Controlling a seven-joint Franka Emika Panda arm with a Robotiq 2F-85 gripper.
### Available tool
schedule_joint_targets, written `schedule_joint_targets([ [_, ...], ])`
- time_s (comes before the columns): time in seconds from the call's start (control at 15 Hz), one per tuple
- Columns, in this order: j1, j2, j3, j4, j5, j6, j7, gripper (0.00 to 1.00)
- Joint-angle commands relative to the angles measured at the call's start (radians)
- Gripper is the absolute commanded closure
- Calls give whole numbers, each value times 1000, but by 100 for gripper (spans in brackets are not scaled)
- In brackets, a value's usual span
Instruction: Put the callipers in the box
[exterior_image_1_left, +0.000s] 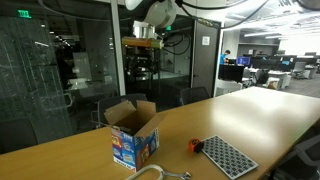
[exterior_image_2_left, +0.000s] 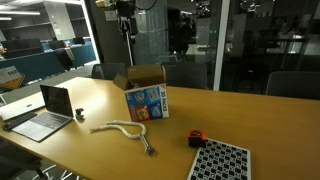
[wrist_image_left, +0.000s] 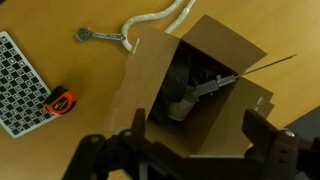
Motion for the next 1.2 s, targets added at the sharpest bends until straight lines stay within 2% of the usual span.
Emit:
schedule_joint_targets([
  [0.0,-52,-173,16,-241,18,107,-135,0],
  [0.27,-98,-319,16,-448,47,179,-243,0],
  [0.53,-139,-483,14,-662,77,216,-417,0],
  [0.8,-167,-676,-1,-888,160,242,-621,0],
  [1.0,-170,-841,-28,-1054,226,220,-764,0],
  [1.13,-178,-949,-50,-1137,235,155,-804,0],
])
